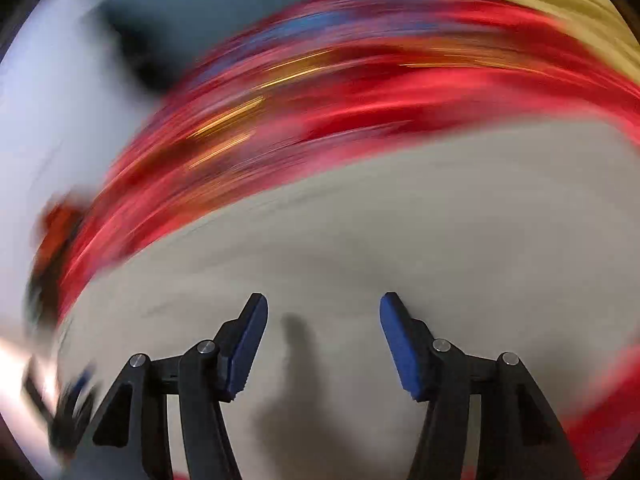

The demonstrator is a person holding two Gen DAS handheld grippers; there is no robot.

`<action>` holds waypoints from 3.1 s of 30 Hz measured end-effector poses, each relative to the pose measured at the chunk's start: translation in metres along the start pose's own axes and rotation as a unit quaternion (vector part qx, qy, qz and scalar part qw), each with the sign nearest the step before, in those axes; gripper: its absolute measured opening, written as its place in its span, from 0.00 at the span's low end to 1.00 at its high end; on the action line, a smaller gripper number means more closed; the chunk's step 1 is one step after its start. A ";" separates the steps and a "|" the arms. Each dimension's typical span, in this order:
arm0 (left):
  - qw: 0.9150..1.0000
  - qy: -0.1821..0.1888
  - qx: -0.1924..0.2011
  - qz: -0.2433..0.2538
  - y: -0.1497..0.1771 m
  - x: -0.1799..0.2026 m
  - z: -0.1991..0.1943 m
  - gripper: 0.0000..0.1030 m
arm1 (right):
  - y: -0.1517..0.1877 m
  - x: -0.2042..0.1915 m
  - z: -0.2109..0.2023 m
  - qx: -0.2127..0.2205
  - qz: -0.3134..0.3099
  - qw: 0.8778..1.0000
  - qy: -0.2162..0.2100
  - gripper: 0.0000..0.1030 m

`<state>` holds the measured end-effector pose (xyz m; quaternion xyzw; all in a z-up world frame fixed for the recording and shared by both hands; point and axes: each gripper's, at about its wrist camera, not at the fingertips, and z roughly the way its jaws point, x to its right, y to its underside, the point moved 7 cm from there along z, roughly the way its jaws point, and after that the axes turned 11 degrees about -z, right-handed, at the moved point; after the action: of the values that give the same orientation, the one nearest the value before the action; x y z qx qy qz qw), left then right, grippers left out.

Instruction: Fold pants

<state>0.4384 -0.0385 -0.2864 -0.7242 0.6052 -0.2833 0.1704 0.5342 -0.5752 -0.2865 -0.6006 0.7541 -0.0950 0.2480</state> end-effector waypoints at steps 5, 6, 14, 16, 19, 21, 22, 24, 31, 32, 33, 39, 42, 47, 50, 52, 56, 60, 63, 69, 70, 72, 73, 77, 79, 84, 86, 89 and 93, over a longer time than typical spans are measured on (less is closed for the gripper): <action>1.000 -0.019 -0.009 0.006 -0.006 0.004 -0.012 0.92 | 0.021 0.106 -0.105 0.033 0.016 0.989 0.141 0.50; 1.000 -0.009 -0.011 0.003 -0.008 0.009 -0.025 0.92 | 0.032 0.099 -0.122 0.038 -0.006 0.993 0.113 0.51; 0.986 0.094 -0.105 0.093 0.090 0.067 -0.091 0.91 | 0.237 -0.048 -0.161 -0.083 -0.181 0.973 -0.117 0.60; 0.983 0.034 -0.119 0.132 0.120 0.049 -0.085 0.90 | 0.269 -0.038 -0.155 -0.114 -0.189 0.972 -0.084 0.59; 0.988 -0.005 -0.100 0.120 0.128 0.008 -0.097 0.90 | 0.276 0.042 -0.169 -0.081 -0.117 0.990 0.003 0.57; 0.989 -0.019 -0.094 0.110 0.125 -0.011 -0.106 0.87 | 0.279 0.090 -0.182 -0.070 -0.070 0.993 0.061 0.57; 0.989 -0.014 -0.097 0.109 0.126 -0.012 -0.109 0.86 | 0.283 0.110 -0.188 -0.064 -0.045 0.994 0.073 0.57; 0.988 -0.027 -0.094 0.118 0.127 -0.009 -0.112 0.86 | 0.283 0.120 -0.190 -0.055 -0.031 0.996 0.058 0.57; 0.995 -0.015 -0.087 0.055 0.106 -0.005 -0.130 0.86 | 0.295 0.102 -0.177 -0.047 -0.085 0.989 0.111 0.81; 0.997 -0.002 -0.074 0.037 0.092 -0.005 -0.135 0.86 | 0.293 0.103 -0.177 -0.046 -0.082 0.990 0.109 0.81; 0.998 0.006 -0.060 0.021 0.077 -0.005 -0.138 0.88 | 0.292 0.102 -0.176 -0.046 -0.080 0.990 0.108 0.81; 0.998 0.003 0.006 -0.058 -0.035 -0.017 -0.096 0.90 | 0.274 0.089 -0.180 -0.079 -0.068 0.987 0.125 0.80; 0.998 -0.026 -0.003 -0.048 -0.052 -0.024 -0.048 0.90 | 0.249 0.054 -0.189 -0.065 -0.083 0.991 0.082 0.80; 0.997 -0.070 -0.020 -0.005 -0.014 -0.051 0.009 0.93 | 0.153 -0.028 -0.179 -0.006 -0.155 0.987 0.033 0.80; 0.997 -0.074 -0.015 0.000 -0.013 -0.050 0.006 0.94 | 0.101 -0.073 -0.147 0.023 -0.169 0.985 -0.003 0.80; 0.998 -0.066 -0.010 -0.004 -0.013 -0.053 0.007 0.94 | 0.070 -0.113 -0.113 0.033 -0.188 0.981 -0.040 0.80; 0.998 -0.062 0.002 -0.003 -0.014 -0.056 0.007 0.95 | 0.041 -0.196 -0.035 -0.003 -0.223 0.966 -0.134 0.80; 0.998 -0.060 0.011 -0.004 -0.012 -0.051 0.007 0.96 | 0.037 -0.209 0.008 -0.020 -0.283 0.949 -0.136 0.80; 0.998 -0.059 0.015 -0.004 -0.014 -0.050 0.009 0.97 | 0.012 -0.144 0.031 -0.019 -0.276 0.958 -0.080 0.76; 0.998 -0.058 0.021 -0.004 -0.014 -0.050 0.011 0.99 | -0.048 0.053 0.022 -0.010 -0.131 0.988 0.084 0.68; 0.998 -0.058 0.022 -0.005 -0.014 -0.050 0.012 0.99 | -0.055 0.081 0.012 -0.007 -0.103 0.988 0.117 0.68; 0.998 -0.058 0.023 -0.005 -0.015 -0.050 0.012 0.99 | -0.066 0.109 -0.009 0.014 -0.074 0.983 0.166 0.69; 0.998 -0.058 0.024 -0.005 -0.015 -0.050 0.012 0.99 | -0.071 0.120 -0.021 0.030 -0.061 0.982 0.179 0.70; 0.998 -0.058 0.026 -0.005 -0.015 -0.050 0.013 0.99 | -0.071 0.134 -0.024 0.038 -0.023 0.991 0.127 0.77; 0.998 -0.057 0.027 -0.006 -0.015 -0.050 0.013 0.99 | -0.060 0.132 -0.012 0.010 -0.031 0.991 0.127 0.66; 0.998 -0.057 0.027 -0.007 -0.016 -0.050 0.014 0.99 | -0.045 0.103 -0.048 0.076 -0.079 0.987 0.118 0.05; 0.998 -0.057 0.027 -0.006 -0.016 -0.050 0.014 0.99 | -0.034 0.081 -0.074 0.105 -0.117 0.982 0.102 0.05; 0.998 -0.058 0.026 -0.006 -0.016 -0.050 0.014 0.99 | 0.011 0.054 -0.137 0.146 -0.164 0.973 0.075 0.02; 0.998 -0.064 0.023 -0.002 -0.016 -0.050 0.016 0.99 | 0.098 0.060 -0.194 0.150 -0.159 0.973 0.073 0.01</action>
<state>0.4555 0.0117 -0.2990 -0.7381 0.5849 -0.2501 0.2248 0.3460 -0.6368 -0.1784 -0.6604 0.6420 -0.2892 0.2611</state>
